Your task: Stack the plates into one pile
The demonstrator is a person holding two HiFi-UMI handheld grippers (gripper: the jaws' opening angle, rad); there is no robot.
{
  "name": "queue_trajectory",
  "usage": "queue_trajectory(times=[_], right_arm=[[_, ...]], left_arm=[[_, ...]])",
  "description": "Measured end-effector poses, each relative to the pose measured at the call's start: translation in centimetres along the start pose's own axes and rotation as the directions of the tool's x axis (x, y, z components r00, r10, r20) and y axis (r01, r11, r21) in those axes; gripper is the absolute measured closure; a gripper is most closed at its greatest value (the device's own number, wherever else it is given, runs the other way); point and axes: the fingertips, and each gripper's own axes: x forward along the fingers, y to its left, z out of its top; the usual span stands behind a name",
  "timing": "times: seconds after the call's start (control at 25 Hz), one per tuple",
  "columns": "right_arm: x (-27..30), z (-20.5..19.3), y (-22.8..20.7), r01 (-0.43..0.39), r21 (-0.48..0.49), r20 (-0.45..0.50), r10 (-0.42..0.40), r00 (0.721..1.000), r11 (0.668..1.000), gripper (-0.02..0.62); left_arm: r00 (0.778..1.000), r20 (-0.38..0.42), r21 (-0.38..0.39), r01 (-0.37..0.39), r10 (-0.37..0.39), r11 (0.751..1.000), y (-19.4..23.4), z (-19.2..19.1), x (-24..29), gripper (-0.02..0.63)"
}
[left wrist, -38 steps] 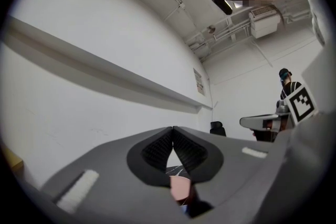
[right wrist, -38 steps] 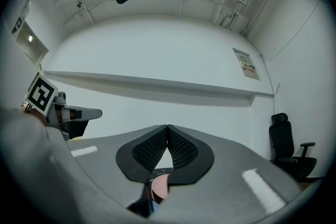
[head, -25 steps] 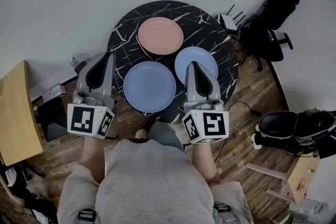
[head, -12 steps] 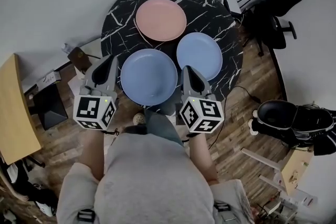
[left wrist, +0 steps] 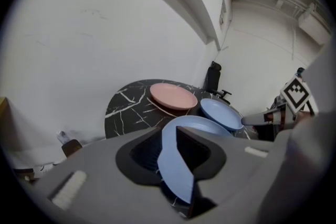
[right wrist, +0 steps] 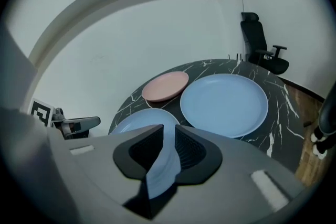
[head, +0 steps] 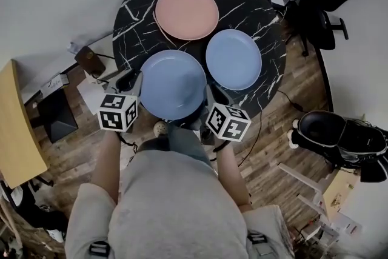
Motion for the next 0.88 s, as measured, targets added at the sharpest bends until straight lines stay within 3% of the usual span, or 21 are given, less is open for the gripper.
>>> queue_trajectory(times=[0.08,0.4,0.72,0.8,0.88], right_arm=[[0.8,-1.2,-0.8,0.009,0.022,-0.039,-0.008,0.999,1.0,0.529],[2.8,-4.3,-3.0,0.043,0.101,-0.13,-0.029,0.991,0.994,0.488],[4.6,-5.8,-2.6,0.047,0.091,-0.2,-0.028,0.979,0.995,0.489],[4.8,-5.9,-2.7,0.062,0.072,-0.208,-0.046,0.977,0.995,0.498],[4.8,-5.8,-2.9,0.068,0.066,-0.213,-0.052,0.976,0.995,0.572]], left_arm=[[0.999,-0.05,-0.021,-0.002,0.001,1.0,0.2,-1.3,1.1,0.453],[0.987,-0.163,-0.089,-0.02,0.005,0.996,1.0,-4.8,3.7,0.405],[0.966,-0.254,-0.09,-0.062,0.038,0.994,1.5,-7.1,4.8,0.407],[0.962,-0.268,-0.089,-0.082,0.055,0.993,1.8,-7.4,4.9,0.448],[0.957,-0.282,-0.091,-0.103,0.074,0.99,2.3,-7.5,4.8,0.5]])
